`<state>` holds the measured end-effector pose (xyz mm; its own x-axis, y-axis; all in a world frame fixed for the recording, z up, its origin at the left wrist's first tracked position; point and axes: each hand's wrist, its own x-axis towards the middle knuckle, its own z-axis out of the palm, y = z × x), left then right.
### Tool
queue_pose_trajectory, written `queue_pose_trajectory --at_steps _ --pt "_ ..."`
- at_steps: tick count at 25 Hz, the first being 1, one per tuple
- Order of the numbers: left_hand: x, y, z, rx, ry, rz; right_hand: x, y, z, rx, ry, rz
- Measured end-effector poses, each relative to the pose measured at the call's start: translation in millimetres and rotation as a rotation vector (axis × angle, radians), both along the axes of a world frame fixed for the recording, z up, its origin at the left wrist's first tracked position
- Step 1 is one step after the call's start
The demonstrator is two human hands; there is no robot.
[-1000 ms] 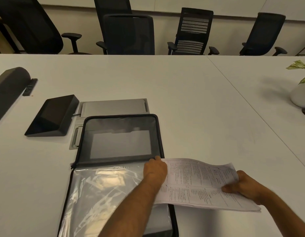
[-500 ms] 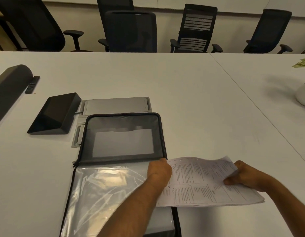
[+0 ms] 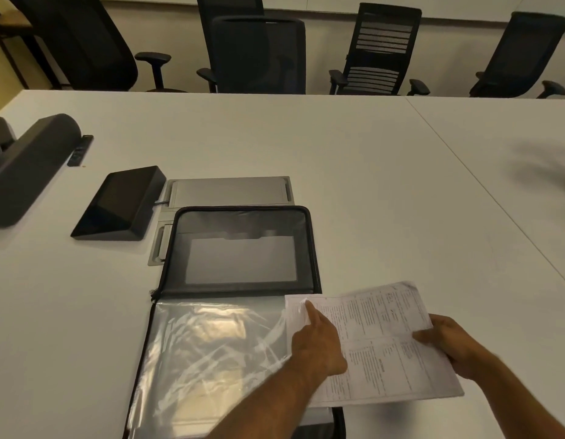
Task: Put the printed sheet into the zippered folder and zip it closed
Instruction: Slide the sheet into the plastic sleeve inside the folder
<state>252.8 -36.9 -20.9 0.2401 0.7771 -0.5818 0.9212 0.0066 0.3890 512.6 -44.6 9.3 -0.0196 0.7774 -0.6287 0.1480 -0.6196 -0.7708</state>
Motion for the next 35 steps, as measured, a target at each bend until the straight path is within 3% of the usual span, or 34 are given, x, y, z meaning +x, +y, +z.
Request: queue_pose_trajectory --at_steps 3,8,14,18,24,28,33,35 --pt "1.3 -9.3 -3.7 -0.037 -0.116 0.062 -9.2 -5.8 -10.4 -0.008 0.105 0.019" --pt "-1.5 -13.3 -2.2 -0.050 -0.136 0.068 -56.5 -9.6 -34.0 -0.036 0.179 0.085" --pt "-3.9 -17.4 2.1 -0.019 -0.117 0.075 -102.4 -8.9 -31.3 -0.164 -0.039 -0.005" --pt "-4.2 -19.8 2.7 -0.005 -0.134 0.051 -109.7 -15.6 -39.7 -0.053 -0.319 -0.193" --pt "-4.2 -19.1 0.5 0.019 -0.066 0.031 -150.0 -24.3 -50.6 0.075 -0.368 -0.131" --pt "-15.4 -19.5 -2.7 0.005 -0.182 0.031 -168.0 -25.5 -52.0 0.105 -0.367 -0.139" --pt "-87.5 -14.8 0.6 0.193 -0.303 0.350 -165.1 -28.9 -52.1 0.054 -0.381 -0.153" --pt "-135.0 -15.0 2.4 0.305 -0.183 0.489 -165.8 -30.6 -53.8 0.039 -0.373 -0.163"
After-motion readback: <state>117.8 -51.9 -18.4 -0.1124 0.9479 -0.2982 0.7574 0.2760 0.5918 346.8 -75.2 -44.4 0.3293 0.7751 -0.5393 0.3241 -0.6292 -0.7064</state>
